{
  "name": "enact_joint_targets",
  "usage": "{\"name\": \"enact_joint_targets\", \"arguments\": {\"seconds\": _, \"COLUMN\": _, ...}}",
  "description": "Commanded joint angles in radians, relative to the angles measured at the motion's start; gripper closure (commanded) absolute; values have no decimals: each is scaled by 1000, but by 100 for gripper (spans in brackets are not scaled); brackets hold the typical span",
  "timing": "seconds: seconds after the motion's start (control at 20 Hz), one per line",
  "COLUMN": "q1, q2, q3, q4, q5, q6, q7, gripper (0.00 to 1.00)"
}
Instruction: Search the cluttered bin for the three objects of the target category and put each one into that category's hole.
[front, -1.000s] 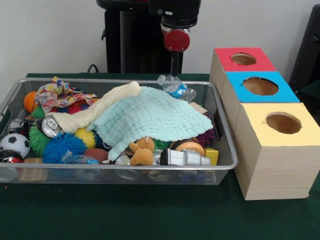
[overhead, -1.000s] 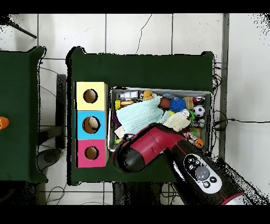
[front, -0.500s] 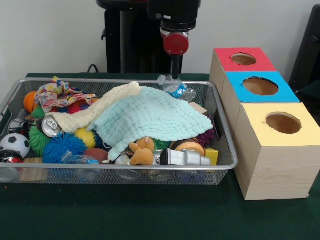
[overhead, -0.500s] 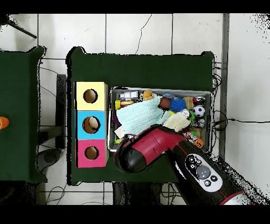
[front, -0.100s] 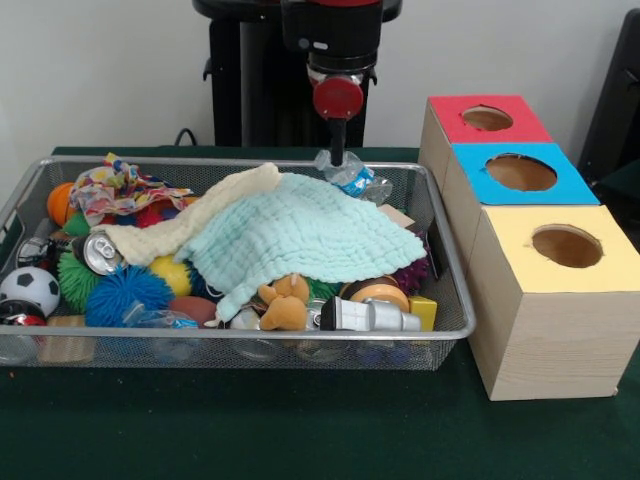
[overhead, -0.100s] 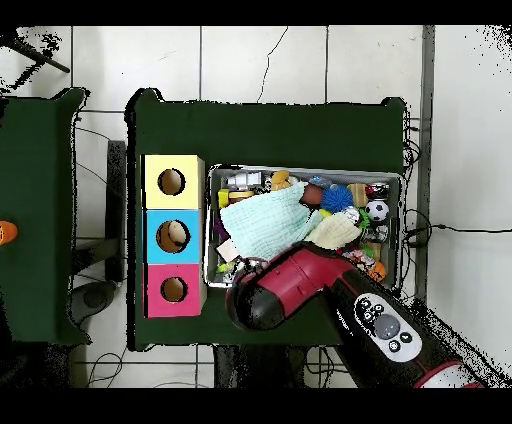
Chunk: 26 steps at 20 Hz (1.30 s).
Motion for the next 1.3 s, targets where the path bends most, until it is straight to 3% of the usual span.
{"name": "enact_joint_targets", "arguments": {"seconds": 0.05, "q1": 32, "q2": 110, "q3": -115, "q4": -106, "q5": -126, "q6": -110, "q7": 162, "gripper": 0}}
{"name": "enact_joint_targets", "arguments": {"seconds": 0.3, "q1": 69, "q2": 159, "q3": -168, "q4": -150, "q5": -153, "q6": -163, "q7": 186, "gripper": 0}}
{"name": "enact_joint_targets", "arguments": {"seconds": 0.6, "q1": 95, "q2": 168, "q3": -209, "q4": -162, "q5": -143, "q6": -201, "q7": 186, "gripper": 0}}
{"name": "enact_joint_targets", "arguments": {"seconds": 1.3, "q1": 61, "q2": 105, "q3": -153, "q4": -125, "q5": -18, "q6": -127, "q7": 112, "gripper": 0}}
